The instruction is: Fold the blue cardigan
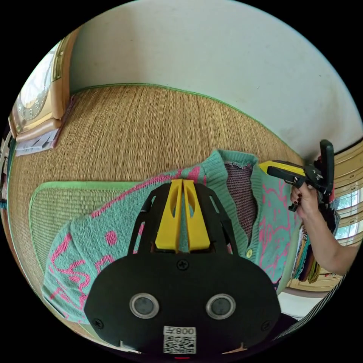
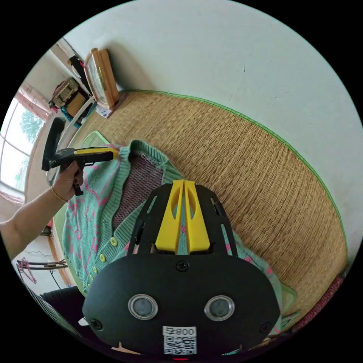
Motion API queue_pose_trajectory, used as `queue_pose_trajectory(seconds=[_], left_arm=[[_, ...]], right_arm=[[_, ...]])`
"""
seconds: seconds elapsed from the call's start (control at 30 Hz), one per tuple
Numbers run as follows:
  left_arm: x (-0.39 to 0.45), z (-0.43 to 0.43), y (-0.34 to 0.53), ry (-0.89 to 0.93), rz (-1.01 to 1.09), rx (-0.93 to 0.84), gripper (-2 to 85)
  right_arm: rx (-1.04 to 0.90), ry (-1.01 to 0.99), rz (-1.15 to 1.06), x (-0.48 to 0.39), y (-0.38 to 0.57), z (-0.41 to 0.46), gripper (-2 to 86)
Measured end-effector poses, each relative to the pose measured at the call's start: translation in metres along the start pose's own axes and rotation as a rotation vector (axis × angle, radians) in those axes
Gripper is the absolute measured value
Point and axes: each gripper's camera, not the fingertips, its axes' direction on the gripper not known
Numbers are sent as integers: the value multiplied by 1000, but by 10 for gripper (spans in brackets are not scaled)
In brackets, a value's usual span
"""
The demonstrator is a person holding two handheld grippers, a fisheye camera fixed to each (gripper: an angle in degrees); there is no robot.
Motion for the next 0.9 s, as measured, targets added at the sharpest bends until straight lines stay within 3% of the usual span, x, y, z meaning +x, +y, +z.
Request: queue_pose_trajectory(seconds=[0.07, 0.3, 0.5, 0.7, 0.9], left_arm=[[1, -1, -2, 8, -8, 15, 1], [-12, -48, 42, 67, -138, 147, 1], [-32, -34, 73, -79, -263, 4, 0], [-2, -36, 76, -84, -272, 62, 0], [41, -35, 113, -163, -322, 15, 1]], right_arm=[[-42, 72, 47, 11, -9, 12, 0], [59, 9, 73, 25, 22, -19, 0], [34, 6, 76, 32, 74, -31, 0], [0, -34, 145, 61, 86, -29, 0], [61, 9, 233, 67, 188, -84, 0]])
